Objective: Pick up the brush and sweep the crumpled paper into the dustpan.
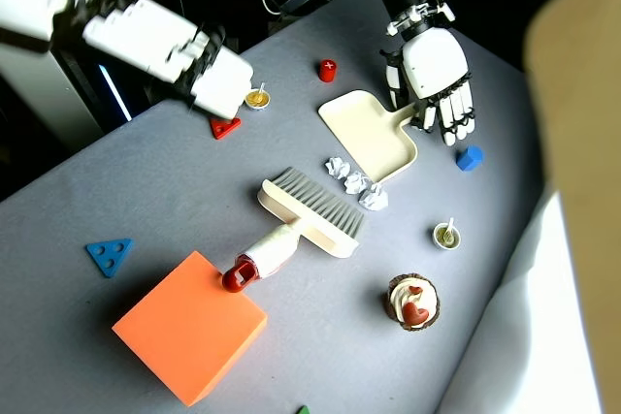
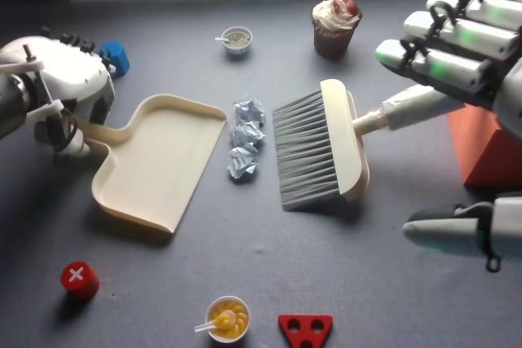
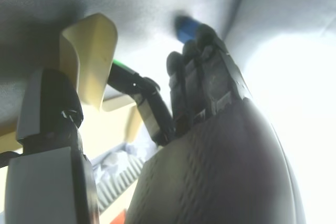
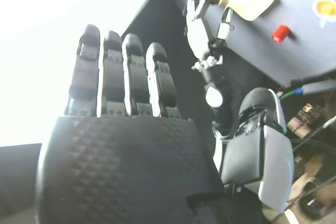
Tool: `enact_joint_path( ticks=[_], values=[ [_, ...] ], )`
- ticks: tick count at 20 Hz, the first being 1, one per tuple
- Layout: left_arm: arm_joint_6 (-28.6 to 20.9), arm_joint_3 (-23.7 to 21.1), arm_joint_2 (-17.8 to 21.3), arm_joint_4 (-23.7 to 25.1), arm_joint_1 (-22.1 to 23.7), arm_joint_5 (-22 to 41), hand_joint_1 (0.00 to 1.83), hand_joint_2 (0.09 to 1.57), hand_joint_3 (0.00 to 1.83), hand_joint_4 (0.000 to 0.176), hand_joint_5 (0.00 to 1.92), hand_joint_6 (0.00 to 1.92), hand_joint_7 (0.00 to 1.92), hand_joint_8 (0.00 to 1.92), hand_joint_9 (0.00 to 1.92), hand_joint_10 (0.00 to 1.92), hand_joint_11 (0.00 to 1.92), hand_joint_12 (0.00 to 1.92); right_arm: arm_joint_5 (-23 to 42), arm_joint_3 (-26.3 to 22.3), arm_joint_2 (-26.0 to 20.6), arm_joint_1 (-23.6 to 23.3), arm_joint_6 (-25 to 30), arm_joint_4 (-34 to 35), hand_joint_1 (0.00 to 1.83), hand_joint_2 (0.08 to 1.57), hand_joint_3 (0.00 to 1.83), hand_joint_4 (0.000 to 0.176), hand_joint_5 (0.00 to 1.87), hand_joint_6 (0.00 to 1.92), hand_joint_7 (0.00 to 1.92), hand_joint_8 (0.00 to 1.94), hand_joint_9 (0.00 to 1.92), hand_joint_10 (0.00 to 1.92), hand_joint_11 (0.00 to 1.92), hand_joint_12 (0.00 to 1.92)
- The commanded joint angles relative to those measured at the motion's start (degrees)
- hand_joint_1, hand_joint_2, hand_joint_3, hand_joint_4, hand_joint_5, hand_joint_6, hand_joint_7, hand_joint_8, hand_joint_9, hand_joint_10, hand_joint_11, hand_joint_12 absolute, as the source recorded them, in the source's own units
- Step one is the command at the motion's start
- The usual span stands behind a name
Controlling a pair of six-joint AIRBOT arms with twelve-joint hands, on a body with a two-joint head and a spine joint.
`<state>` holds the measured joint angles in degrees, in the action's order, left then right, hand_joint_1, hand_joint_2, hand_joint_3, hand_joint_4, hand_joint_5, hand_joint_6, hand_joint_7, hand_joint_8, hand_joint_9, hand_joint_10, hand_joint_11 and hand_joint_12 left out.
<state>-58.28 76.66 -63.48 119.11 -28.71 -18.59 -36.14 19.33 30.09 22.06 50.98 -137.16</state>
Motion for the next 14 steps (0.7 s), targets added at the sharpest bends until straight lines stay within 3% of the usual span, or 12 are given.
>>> enact_joint_path(
  ticks=[1,6,9,14],
  values=[
    [0.72,0.7,0.13,1.46,0.67,-4.84,1.11,1.13,0.0,0.0,0.96,1.01,0.26,0.0,0.19,0.0,0.21,0.01,-11.18,0.33,0.8,0.04,-1.75,-2.99,0.06,0.97,0.0,0.0,0.15,0.0,0.18,0.0,0.2,0.0,0.21,0.02],
    [0.76,2.6,-0.09,1.13,1.53,-4.62,1.12,1.12,0.0,0.0,0.98,0.98,0.27,0.0,0.2,0.0,0.22,0.01,-20.78,4.3,9.84,4.99,-6.83,-8.55,0.12,0.98,0.0,0.0,0.09,0.0,0.14,0.0,0.17,0.0,0.19,0.0],
    [0.92,3.36,-0.78,1.03,2.15,-4.63,1.12,1.11,0.0,0.0,0.99,0.96,0.27,0.0,0.17,0.0,0.17,0.0,-24.02,7.42,14.77,7.59,-8.26,-11.79,0.32,0.93,0.0,0.0,0.13,0.0,0.17,0.0,0.19,0.0,0.22,0.01],
    [1.04,5.17,-2.96,1.05,2.78,-4.4,1.12,1.12,0.0,0.0,0.97,1.0,0.26,0.0,0.17,0.0,0.19,0.01,-27.64,11.89,22.02,10.99,-11.32,-11.89,0.47,0.92,0.0,0.0,0.1,0.0,0.15,0.0,0.19,0.0,0.23,0.02]
  ],
)
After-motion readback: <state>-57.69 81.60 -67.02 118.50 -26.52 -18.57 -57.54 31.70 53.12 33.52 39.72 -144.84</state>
